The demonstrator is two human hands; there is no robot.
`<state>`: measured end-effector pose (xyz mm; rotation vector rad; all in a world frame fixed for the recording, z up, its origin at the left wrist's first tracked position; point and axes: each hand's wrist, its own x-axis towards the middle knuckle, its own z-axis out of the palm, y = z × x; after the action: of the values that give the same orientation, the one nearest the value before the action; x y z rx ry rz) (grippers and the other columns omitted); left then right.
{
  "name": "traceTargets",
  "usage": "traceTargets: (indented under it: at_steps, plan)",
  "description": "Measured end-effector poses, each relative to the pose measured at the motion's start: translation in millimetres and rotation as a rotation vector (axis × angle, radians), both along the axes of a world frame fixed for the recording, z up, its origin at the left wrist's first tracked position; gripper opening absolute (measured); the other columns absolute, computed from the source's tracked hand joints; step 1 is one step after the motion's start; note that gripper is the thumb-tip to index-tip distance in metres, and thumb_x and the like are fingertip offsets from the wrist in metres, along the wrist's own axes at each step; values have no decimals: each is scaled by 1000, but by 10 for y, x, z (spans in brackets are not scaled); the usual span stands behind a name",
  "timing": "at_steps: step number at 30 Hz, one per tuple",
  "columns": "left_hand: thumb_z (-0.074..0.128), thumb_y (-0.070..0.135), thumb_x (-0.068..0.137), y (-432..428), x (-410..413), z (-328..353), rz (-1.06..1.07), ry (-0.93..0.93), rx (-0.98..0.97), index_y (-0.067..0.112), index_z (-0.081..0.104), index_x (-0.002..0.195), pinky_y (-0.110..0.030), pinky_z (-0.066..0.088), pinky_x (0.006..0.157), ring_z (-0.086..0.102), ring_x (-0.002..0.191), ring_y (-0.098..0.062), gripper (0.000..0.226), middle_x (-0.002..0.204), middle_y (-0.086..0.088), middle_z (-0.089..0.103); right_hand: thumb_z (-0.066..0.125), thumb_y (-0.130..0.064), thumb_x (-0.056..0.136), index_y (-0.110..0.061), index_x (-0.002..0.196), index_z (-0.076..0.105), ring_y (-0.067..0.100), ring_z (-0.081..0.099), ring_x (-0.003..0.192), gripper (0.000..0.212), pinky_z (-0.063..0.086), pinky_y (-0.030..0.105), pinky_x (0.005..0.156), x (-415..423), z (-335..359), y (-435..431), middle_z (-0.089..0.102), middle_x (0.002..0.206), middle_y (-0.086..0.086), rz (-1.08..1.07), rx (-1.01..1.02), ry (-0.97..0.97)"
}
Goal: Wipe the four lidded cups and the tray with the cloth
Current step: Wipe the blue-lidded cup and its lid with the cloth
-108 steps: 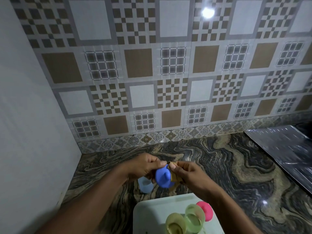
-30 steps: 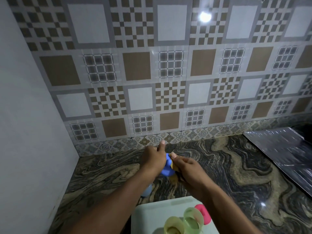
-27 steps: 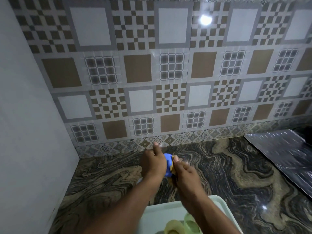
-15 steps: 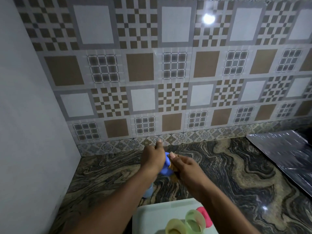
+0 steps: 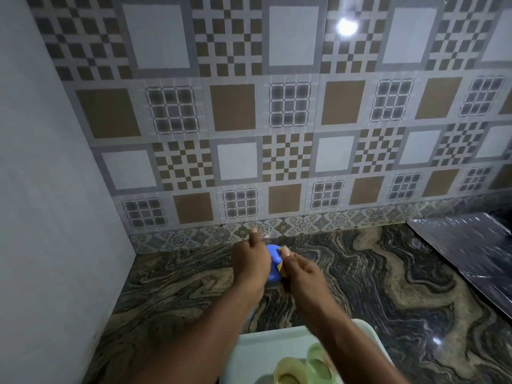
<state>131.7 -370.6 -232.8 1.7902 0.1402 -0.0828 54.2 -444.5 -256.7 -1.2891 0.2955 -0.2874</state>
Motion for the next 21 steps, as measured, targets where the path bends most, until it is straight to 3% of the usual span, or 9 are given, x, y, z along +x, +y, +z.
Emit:
traceTargets:
  at_steps: [4,7,9,12,14,16,19,21]
  plan:
    - [38,40,106,-30,35,-180,166,100,-119,-3,67,102,-43,51,86,63,102,-41,52,113,-26,66,48,-27,103,-5,100,76,28,61,80,35,47,36,70,-75,-151,245,73,92,26,-122,113,-29]
    - [39,43,106,17,66,-277,127,205,-180,-5,60,125,-41,47,87,59,115,-40,56,133,-24,59,48,-24,102,-1,104,75,29,68,83,35,53,35,72,-139,-88,154,75,98,23,-70,112,-12]
    - [41,46,104,32,49,-297,72,203,-163,2,64,121,-41,48,89,59,115,-38,53,133,-22,60,46,-23,103,-2,101,75,23,70,71,36,53,31,65,-148,-37,118,77,89,17,-45,176,19]
    - [45,57,97,142,-23,-238,-106,-116,-75,23,64,86,-37,49,77,63,95,-31,40,104,-7,69,47,-24,103,0,94,73,12,56,49,36,41,23,48,-135,-5,40,69,65,7,-92,147,72]
    - [52,62,87,288,-59,-221,-352,-385,-59,30,64,94,-32,51,75,65,91,-16,35,97,7,68,49,-28,103,4,94,72,15,50,50,40,39,25,48,-101,-17,-35,64,65,12,-124,50,65]
    - [63,50,85,415,-22,-238,-568,-545,41,32,69,106,-29,56,82,66,98,-8,28,107,11,67,49,-29,103,0,93,74,18,51,52,39,41,27,49,-80,-32,-93,67,70,18,-113,-11,45]
    - [76,25,84,537,98,-296,-613,-620,154,30,75,105,-33,58,85,66,98,-8,21,108,9,65,47,-29,104,-7,96,76,17,57,52,37,46,26,49,-52,-19,-121,73,78,19,-72,-60,65]
    - [76,23,84,589,140,-315,-598,-653,175,27,75,103,-33,58,84,66,95,-8,20,104,10,67,45,-29,105,-9,100,76,14,64,55,37,50,27,51,-38,-11,-107,76,83,16,-32,-48,106]
